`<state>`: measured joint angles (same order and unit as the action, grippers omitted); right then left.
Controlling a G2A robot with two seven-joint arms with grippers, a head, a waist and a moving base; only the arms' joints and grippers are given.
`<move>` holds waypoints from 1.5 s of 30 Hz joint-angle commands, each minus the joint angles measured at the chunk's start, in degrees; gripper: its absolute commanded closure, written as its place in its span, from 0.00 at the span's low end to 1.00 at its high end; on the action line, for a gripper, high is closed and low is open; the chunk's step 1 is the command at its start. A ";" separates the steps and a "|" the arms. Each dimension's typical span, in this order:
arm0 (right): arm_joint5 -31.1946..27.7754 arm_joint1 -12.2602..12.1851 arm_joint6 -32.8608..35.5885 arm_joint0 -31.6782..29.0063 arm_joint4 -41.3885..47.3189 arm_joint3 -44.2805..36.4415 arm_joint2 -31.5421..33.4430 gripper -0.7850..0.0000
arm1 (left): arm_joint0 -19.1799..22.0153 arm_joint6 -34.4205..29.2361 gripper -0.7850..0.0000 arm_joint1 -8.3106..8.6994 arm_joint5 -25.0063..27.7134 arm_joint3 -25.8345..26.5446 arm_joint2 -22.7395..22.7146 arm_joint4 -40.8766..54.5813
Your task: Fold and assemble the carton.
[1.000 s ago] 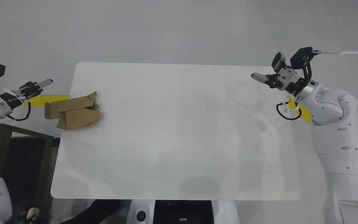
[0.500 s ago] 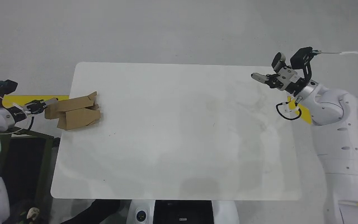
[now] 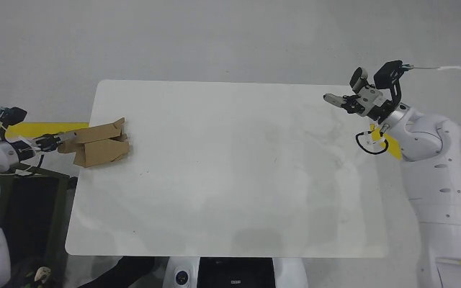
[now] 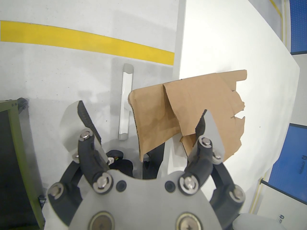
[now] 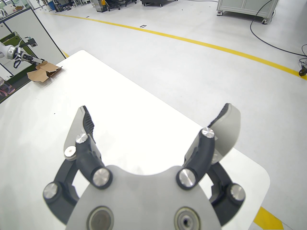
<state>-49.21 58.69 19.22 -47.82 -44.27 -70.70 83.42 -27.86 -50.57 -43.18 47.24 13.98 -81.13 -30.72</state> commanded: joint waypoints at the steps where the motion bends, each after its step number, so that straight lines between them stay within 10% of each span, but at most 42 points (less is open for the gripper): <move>1: 0.00 0.00 0.00 0.00 0.00 0.00 0.00 0.00 | 0.04 0.21 0.65 0.00 -0.02 0.02 0.32 -0.23; 5: 0.00 0.00 0.00 0.00 0.00 0.00 0.00 0.00 | 0.16 0.41 1.00 -0.01 -0.16 -0.09 0.83 -0.41; 22: 0.00 0.00 0.00 0.00 0.00 0.00 0.00 0.00 | 1.26 -0.48 1.00 -0.46 6.00 0.43 -2.30 15.91; 31: 0.00 0.00 0.00 0.00 0.00 0.00 0.00 0.00 | -3.83 -1.16 1.00 -1.28 5.32 13.84 1.19 33.20; 45: 0.00 0.00 0.00 0.00 0.00 0.00 0.00 0.00 | -12.10 -0.91 1.00 2.47 5.57 34.88 9.22 49.50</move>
<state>-49.21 58.69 19.22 -47.82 -44.27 -70.70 83.42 -39.76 -51.61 -40.97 52.69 47.82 -72.59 18.70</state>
